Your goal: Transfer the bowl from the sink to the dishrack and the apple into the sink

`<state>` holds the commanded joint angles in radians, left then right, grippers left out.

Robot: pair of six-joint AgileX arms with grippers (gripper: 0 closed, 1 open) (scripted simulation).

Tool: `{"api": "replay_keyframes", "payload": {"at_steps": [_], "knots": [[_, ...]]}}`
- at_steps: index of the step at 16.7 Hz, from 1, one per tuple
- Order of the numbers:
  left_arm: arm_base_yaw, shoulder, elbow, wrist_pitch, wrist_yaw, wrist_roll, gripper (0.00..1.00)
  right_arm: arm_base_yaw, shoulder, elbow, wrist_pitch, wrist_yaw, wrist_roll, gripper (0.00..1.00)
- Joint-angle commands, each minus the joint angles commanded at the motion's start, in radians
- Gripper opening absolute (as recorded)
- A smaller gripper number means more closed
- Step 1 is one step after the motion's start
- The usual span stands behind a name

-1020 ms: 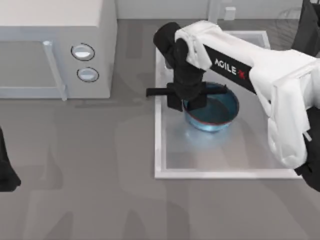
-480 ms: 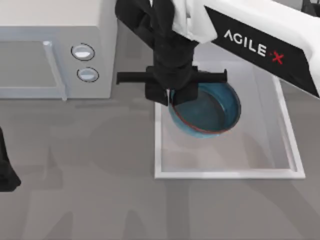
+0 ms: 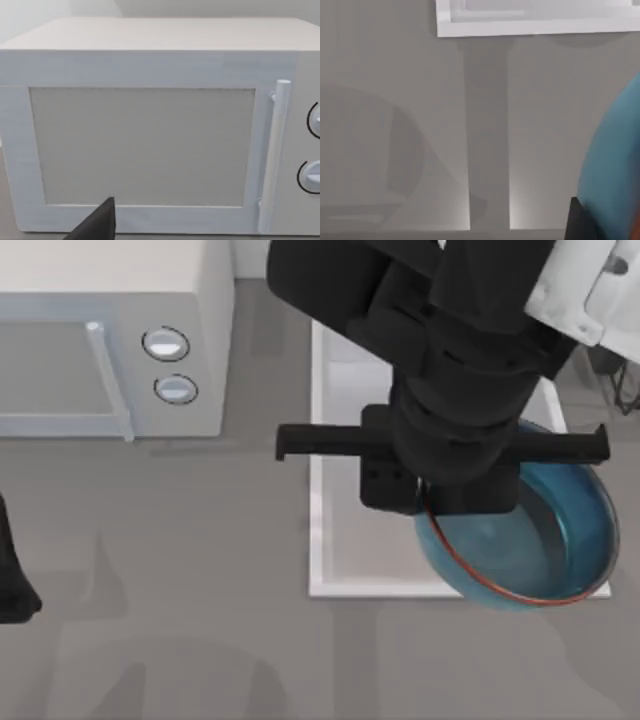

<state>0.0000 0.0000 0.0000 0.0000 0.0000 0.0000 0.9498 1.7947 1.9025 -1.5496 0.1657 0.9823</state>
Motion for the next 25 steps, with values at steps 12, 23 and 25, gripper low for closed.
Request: {"api": "replay_keyframes", "payload": {"at_steps": [12,23,25], "knots": [[0.000,0.000,0.000,0.000,0.000,0.000,1.00,-0.105,-0.129,-0.095,0.139,-0.088,-0.100,0.00],[0.000,0.000,0.000,0.000,0.000,0.000,1.00,-0.968,-0.404,-0.467,1.127,-0.454,-0.697,0.00],[0.000,0.000,0.000,0.000,0.000,0.000,1.00,-1.121,-0.437,-0.518,1.291,-0.499,-0.798,0.00]]}}
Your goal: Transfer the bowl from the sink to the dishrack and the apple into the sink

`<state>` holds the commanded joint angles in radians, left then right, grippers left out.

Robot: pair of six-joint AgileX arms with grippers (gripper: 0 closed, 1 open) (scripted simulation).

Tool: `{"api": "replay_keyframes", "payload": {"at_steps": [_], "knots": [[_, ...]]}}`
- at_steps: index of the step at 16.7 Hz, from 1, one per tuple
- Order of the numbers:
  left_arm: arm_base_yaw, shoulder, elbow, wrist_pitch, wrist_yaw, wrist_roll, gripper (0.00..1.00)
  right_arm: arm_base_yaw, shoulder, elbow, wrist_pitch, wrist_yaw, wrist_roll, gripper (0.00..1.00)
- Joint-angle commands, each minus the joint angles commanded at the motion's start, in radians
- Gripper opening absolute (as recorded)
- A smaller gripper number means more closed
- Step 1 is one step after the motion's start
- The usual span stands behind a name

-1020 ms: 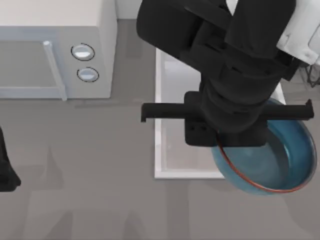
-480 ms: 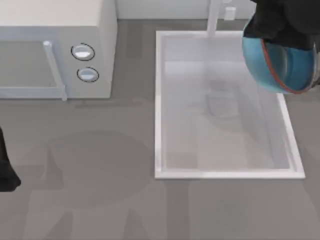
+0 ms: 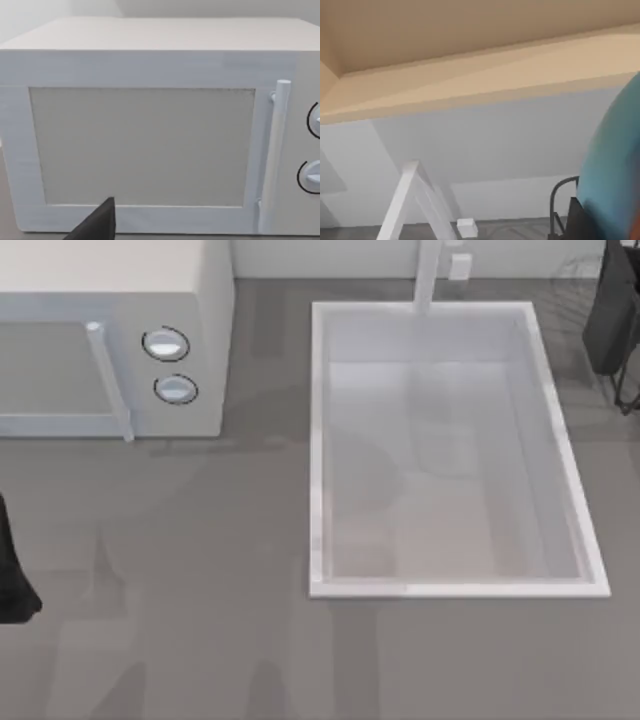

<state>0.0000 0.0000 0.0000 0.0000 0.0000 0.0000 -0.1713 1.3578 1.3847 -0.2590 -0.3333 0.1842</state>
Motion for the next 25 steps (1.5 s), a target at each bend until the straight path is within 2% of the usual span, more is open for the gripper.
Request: {"api": "replay_keyframes", "payload": {"at_steps": [3,6,12,15,25], "knots": [[0.000,0.000,0.000,0.000,0.000,0.000,1.00,-0.168,-0.033,-0.044,0.172,-0.045,-0.111,0.00],[0.000,0.000,0.000,0.000,0.000,0.000,1.00,-0.243,-0.048,-0.060,0.247,-0.062,-0.164,0.00],[0.000,0.000,0.000,0.000,0.000,0.000,1.00,-0.244,-0.042,-0.059,0.251,-0.060,-0.166,0.00],[0.000,0.000,0.000,0.000,0.000,0.000,1.00,-0.236,0.008,-0.081,0.319,-0.052,-0.167,0.00],[0.000,0.000,0.000,0.000,0.000,0.000,1.00,-0.158,0.373,-0.339,0.962,0.034,-0.173,0.00]]}}
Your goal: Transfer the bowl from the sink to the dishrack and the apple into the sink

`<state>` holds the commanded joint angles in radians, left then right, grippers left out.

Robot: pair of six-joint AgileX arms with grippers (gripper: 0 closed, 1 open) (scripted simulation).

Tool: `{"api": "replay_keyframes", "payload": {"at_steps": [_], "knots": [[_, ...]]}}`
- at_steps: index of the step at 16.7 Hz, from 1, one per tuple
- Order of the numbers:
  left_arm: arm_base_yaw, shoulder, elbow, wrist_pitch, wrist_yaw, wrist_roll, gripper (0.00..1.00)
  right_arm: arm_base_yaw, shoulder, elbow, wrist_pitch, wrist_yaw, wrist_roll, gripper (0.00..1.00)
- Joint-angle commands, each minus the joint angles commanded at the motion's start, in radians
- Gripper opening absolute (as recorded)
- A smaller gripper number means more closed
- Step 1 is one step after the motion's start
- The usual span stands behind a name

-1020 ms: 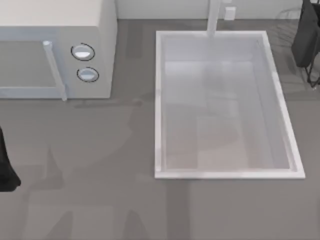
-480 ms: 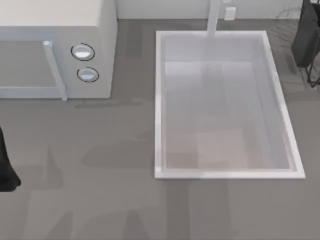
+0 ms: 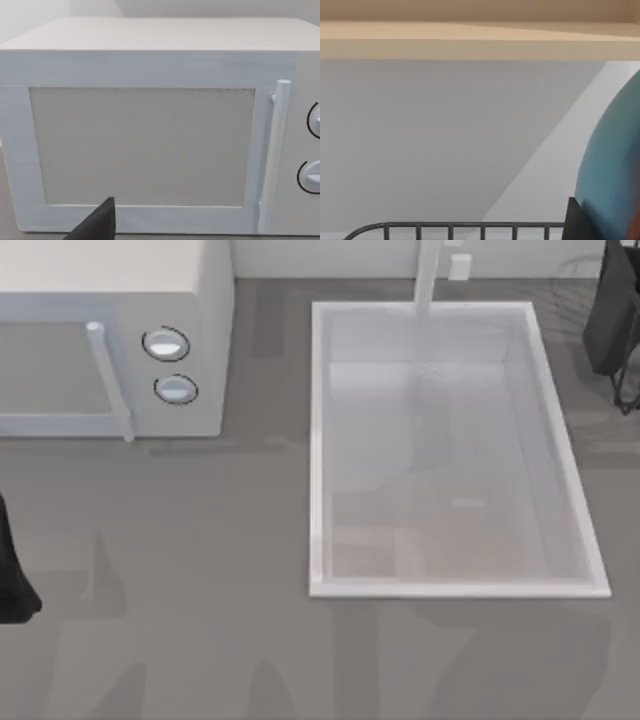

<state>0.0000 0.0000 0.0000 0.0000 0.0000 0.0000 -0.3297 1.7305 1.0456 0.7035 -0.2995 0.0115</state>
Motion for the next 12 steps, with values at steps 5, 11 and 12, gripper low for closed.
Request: {"api": "replay_keyframes", "payload": {"at_steps": [5,11,12], "knots": [[0.000,0.000,0.000,0.000,0.000,0.000,1.00,0.023,0.066,-0.067,0.120,0.022,0.005,0.00],[0.000,0.000,0.000,0.000,0.000,0.000,1.00,0.023,0.066,-0.067,0.120,0.022,0.005,0.23],[0.000,0.000,0.000,0.000,0.000,0.000,1.00,0.023,0.066,-0.067,0.120,0.022,0.005,0.30]]}}
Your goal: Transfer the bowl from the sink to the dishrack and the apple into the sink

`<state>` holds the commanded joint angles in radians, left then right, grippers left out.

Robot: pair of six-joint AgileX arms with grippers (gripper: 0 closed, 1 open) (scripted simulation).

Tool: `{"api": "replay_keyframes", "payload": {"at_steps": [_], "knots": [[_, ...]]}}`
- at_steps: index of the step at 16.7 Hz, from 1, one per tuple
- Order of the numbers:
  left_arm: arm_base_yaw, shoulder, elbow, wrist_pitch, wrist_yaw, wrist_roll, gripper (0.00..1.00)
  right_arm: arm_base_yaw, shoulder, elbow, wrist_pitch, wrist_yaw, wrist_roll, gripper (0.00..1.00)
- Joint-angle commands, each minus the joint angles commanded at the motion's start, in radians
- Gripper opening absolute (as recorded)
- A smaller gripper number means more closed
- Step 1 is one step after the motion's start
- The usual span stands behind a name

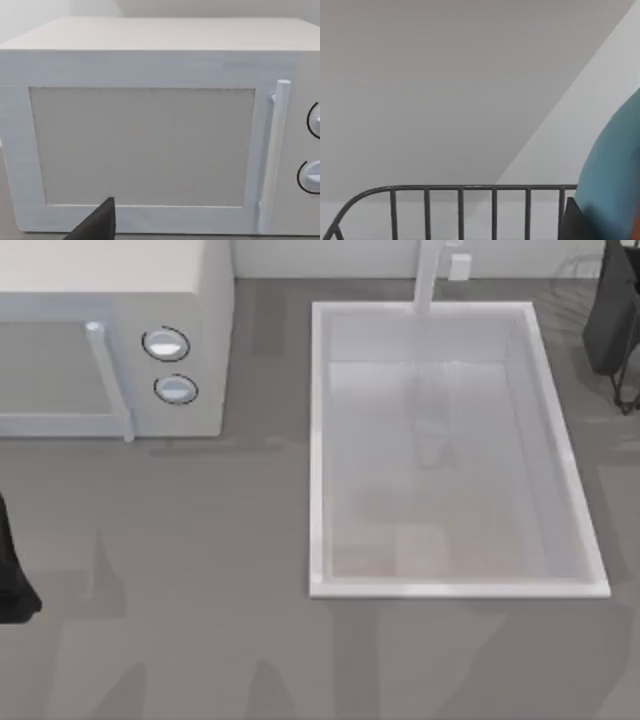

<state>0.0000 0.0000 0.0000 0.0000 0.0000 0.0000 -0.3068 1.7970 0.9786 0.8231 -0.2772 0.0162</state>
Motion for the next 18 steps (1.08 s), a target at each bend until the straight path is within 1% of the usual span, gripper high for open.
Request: {"api": "replay_keyframes", "payload": {"at_steps": [9,10,18], "knots": [[0.000,0.000,0.000,0.000,0.000,0.000,1.00,0.000,0.000,0.000,0.000,0.000,0.000,0.98],[0.000,0.000,0.000,0.000,0.000,0.000,1.00,0.000,0.000,0.000,0.000,0.000,0.000,1.00],[0.000,0.000,0.000,0.000,0.000,0.000,1.00,-0.002,0.000,0.000,0.000,0.000,0.000,1.00]]}}
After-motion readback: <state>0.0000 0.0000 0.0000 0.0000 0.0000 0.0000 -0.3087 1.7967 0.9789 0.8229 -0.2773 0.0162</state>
